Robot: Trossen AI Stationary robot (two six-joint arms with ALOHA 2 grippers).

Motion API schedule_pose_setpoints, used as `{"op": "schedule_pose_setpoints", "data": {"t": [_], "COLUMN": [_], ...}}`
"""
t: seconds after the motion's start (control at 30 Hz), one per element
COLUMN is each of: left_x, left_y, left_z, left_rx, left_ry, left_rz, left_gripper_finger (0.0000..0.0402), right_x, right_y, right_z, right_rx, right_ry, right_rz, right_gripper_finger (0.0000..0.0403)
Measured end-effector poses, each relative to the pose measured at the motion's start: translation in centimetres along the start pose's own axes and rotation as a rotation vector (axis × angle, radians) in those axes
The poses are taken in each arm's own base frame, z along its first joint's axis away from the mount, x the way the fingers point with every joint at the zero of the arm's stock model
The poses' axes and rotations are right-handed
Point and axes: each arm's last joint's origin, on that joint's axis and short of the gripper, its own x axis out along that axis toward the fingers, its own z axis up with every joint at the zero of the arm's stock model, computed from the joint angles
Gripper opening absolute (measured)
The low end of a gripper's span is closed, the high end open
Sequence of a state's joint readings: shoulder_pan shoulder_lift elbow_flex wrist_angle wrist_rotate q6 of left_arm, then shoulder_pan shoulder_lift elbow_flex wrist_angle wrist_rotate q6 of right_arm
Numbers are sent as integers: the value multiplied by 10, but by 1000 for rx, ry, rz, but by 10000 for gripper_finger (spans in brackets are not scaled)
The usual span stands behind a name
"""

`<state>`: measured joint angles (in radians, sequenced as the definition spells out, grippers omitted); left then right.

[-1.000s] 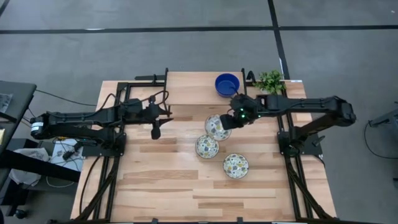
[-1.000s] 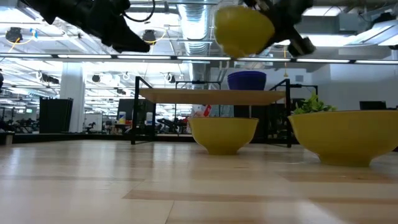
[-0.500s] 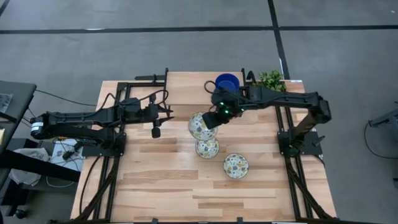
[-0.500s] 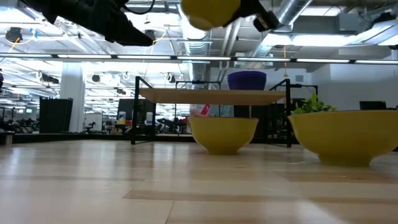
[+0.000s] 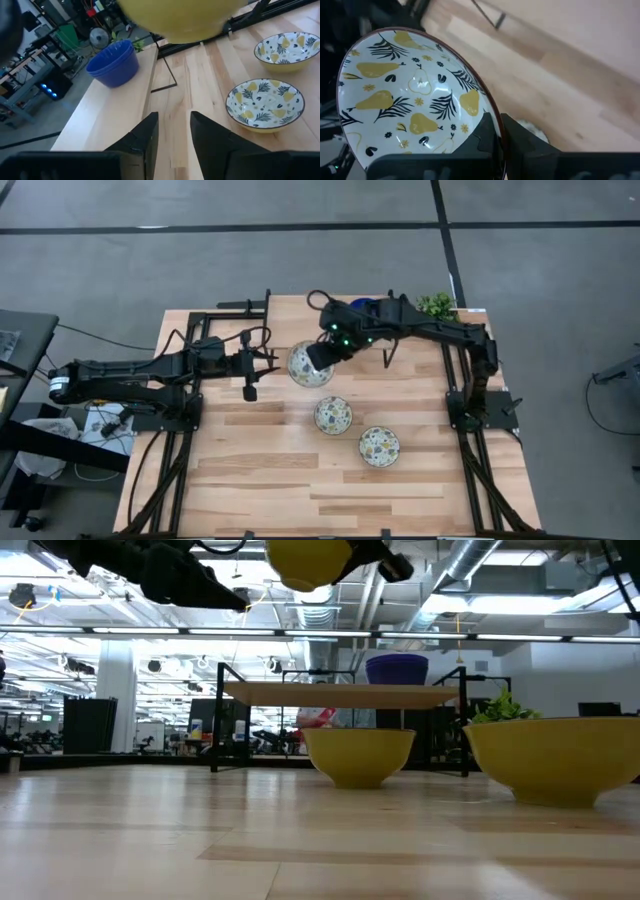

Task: Pick & Place Mini bowls
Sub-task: Put the top white patterned bowl on the shelf

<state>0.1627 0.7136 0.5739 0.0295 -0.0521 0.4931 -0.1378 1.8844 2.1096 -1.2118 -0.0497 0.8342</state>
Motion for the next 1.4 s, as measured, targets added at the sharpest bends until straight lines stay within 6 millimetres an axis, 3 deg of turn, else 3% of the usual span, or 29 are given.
{"op": "schedule_pose_setpoints", "data": {"t": [0.33, 0.57, 0.83, 1.17, 1.4], "left_x": [0, 0, -3, 4, 14], "left_y": [0, 4, 14, 14, 4], "left_z": [0, 4, 22, 25, 27], "left_rx": [-3, 89, 476, 555, 789], "left_ry": [6, -10, -150, -199, -288], "left_rz": [6, 89, 241, 250, 172], "left_gripper_finger": [112, 112, 112, 112, 112], "right_x": [-11, -14, -15, -12, -11], "right_y": [-33, -51, -55, -41, -39], "right_z": [43, 58, 61, 51, 40], "right_rx": [-49, -100, -123, -158, -138], "right_ry": [-115, -137, -139, -122, -20], "right_rz": [-18, -40, -44, -22, -8], "right_gripper_finger": [2, 2, 3, 3, 3]}}
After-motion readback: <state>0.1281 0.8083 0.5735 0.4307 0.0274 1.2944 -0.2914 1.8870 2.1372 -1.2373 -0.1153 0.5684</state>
